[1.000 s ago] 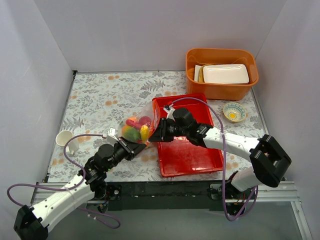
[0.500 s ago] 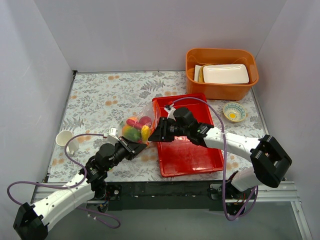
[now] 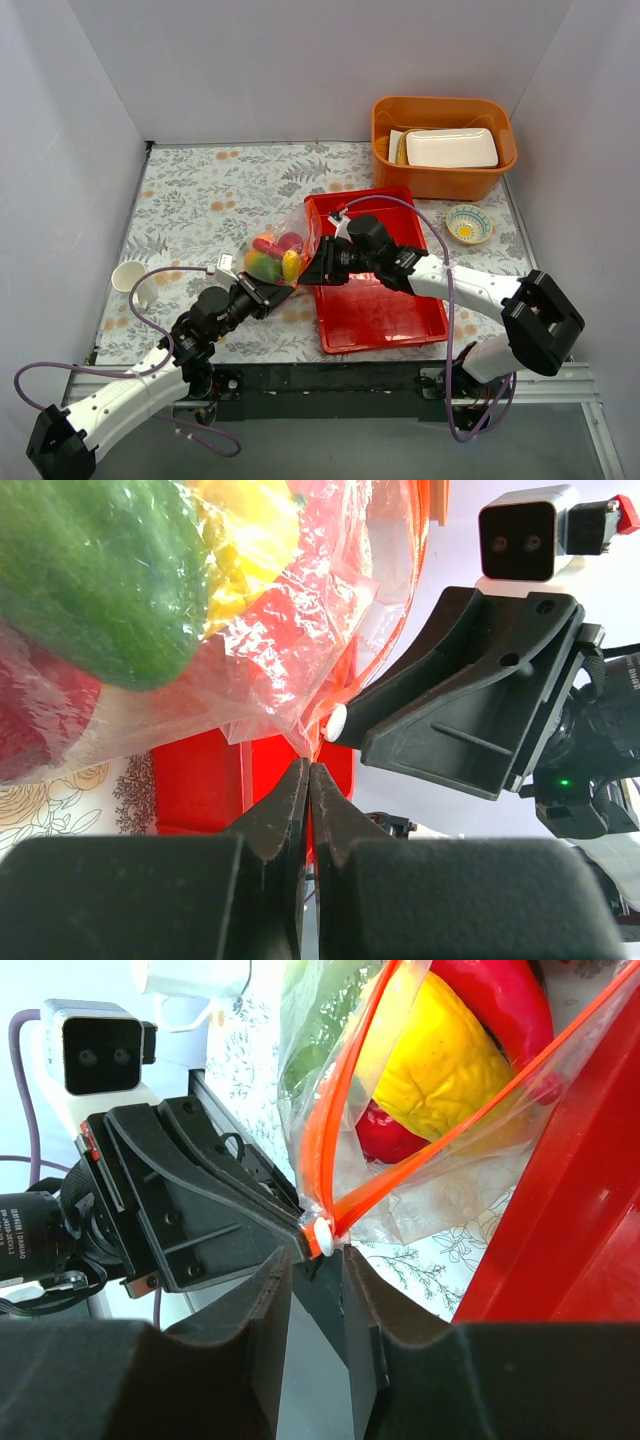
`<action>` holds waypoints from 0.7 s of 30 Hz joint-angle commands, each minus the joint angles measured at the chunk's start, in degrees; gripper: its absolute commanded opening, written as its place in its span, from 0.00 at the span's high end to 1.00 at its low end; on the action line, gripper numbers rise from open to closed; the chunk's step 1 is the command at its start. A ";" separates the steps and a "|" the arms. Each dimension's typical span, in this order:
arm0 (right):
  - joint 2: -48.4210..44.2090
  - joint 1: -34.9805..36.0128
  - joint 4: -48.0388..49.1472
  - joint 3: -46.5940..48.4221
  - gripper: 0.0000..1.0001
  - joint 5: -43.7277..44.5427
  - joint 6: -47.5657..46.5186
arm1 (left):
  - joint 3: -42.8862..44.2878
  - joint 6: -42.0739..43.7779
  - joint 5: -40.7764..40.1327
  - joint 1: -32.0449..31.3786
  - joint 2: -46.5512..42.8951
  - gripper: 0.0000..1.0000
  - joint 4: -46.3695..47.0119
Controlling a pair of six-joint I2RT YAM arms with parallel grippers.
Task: Place the food in the zip-top bag and seal the zipper
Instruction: Zip the zipper food storage bag at the center of the board.
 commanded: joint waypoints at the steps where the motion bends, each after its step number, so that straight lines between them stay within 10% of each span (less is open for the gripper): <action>1: 0.82 -0.12 3.08 0.03 0.67 -1.65 0.66 | 0.82 0.28 -0.27 0.17 0.18 1.00 1.40; 21: -2.35 -0.12 -0.97 0.12 0.55 3.97 -0.84 | 0.82 0.19 -0.27 0.17 -1.49 1.00 0.08</action>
